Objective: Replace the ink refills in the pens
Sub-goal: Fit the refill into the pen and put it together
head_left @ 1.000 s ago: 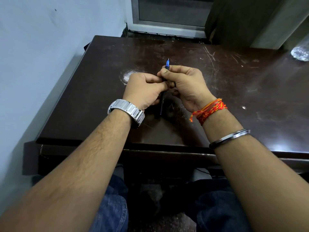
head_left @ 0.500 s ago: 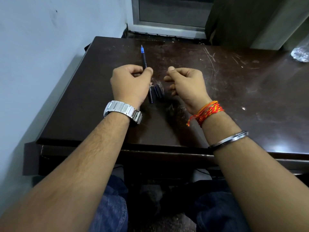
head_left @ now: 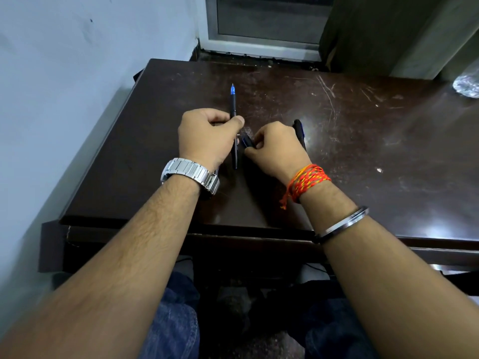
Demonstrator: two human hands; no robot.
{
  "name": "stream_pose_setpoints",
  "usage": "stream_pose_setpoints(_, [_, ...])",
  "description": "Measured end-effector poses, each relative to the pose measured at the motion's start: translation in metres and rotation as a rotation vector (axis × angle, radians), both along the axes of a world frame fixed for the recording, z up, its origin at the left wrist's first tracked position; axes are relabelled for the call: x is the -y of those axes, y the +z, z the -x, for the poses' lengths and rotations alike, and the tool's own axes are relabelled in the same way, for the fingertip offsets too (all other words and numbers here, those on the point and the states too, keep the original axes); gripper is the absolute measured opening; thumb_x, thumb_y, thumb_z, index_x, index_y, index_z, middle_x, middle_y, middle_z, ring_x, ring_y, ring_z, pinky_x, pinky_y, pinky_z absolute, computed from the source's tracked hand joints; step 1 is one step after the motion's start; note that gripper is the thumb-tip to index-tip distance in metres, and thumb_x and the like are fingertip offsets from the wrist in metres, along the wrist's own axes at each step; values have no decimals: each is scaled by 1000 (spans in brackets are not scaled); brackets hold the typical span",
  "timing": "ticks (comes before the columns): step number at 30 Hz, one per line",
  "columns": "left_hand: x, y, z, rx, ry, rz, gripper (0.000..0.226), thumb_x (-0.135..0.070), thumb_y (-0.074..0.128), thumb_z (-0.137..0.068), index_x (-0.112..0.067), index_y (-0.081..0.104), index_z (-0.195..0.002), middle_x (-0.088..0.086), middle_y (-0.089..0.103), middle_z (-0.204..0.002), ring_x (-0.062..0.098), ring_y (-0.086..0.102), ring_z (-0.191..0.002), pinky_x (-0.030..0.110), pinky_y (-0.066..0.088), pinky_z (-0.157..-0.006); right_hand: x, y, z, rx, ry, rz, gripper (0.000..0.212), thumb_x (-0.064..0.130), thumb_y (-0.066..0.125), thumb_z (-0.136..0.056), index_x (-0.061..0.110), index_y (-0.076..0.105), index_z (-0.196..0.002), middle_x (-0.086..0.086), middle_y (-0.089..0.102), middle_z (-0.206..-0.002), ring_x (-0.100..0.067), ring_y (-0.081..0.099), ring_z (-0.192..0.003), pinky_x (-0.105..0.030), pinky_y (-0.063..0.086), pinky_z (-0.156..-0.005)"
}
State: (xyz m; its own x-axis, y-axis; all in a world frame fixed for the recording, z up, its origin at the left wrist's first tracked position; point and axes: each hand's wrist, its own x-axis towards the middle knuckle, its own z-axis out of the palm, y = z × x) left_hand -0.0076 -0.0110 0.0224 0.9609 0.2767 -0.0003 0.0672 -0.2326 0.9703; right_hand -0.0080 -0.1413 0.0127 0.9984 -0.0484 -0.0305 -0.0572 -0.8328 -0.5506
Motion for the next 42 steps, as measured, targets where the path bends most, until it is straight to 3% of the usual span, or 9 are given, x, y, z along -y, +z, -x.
stream_pose_setpoints(5, [5, 3, 9, -83, -142, 73, 21, -17, 81, -73, -22, 71, -56, -2, 70, -59, 22, 72, -58, 55, 60, -59, 10, 4, -5, 27, -45, -32, 31, 31, 58, -91, 8, 59, -70, -11, 58, -69, -27, 53, -71, -26, 32, -60])
stream_pose_setpoints(8, [9, 5, 14, -152, -258, 86, 12, -14, 80, -77, -17, 70, -70, 13, 75, -80, 21, 73, -61, 41, 61, -56, 17, 11, -8, 120, -233, -547, 28, 20, 56, -89, 8, 62, -65, -11, 60, -61, -23, 57, -57, -37, 47, -57])
stream_pose_setpoints(11, [14, 5, 18, -197, -326, 80, 12, -15, 81, -77, -18, 70, -74, 13, 74, -82, 20, 73, -62, 29, 55, -52, 20, 21, -10, 166, -289, -1155, 25, 6, 55, -94, 10, 58, -70, -4, 55, -65, -12, 51, -51, -26, 46, -49])
stream_pose_setpoints(14, [20, 6, 23, -214, -367, 60, 11, -17, 81, -76, -18, 70, -75, 23, 73, -93, 30, 75, -76, 28, 54, -54, 21, 28, -9, 143, -268, -1384, 21, 8, 55, -98, 11, 59, -77, -1, 55, -70, -12, 53, -54, -24, 45, -53])
stream_pose_setpoints(29, [17, 5, 20, -175, -345, 113, 10, -16, 81, -75, -19, 75, -68, 13, 73, -74, 20, 71, -61, 30, 56, -54, 15, 29, 3, -62, -124, -1265, 19, 9, 48, -100, 10, 65, -92, -1, 51, -70, -10, 51, -53, -26, 46, -49])
stream_pose_setpoints(32, [16, 5, 19, -151, -322, 111, 9, -19, 79, -77, -21, 75, -69, 9, 71, -69, 14, 67, -58, 28, 55, -54, 13, 28, 5, -71, -43, -1234, 21, 3, 45, -100, 16, 58, -112, -1, 51, -77, -8, 49, -56, -23, 45, -51])
stream_pose_setpoints(35, [16, 5, 19, -120, -301, 140, 12, -17, 76, -82, -18, 75, -70, -6, 65, -53, 3, 61, -47, 18, 48, -44, 13, 26, 5, -53, 41, -1238, 44, -7, 42, -98, 24, 48, -130, -2, 50, -80, -9, 48, -65, -23, 46, -56])
stream_pose_setpoints(39, [16, 3, 19, -82, -332, 136, 11, -17, 72, -86, -15, 76, -75, 18, 71, -76, 32, 66, -62, 45, 58, -61, 14, 26, 5, -44, 83, -1205, 41, -7, 41, -100, 14, 51, -134, -3, 50, -81, -11, 46, -69, -22, 45, -57])
stream_pose_setpoints(42, [17, 3, 18, -81, -352, 193, 16, -14, 68, -89, -15, 75, -75, 22, 68, -78, 26, 64, -61, 42, 59, -63, 15, 26, 4, -25, 83, -1223, 45, -8, 40, -99, 15, 47, -137, -3, 49, -82, -12, 46, -69, -25, 42, -57])
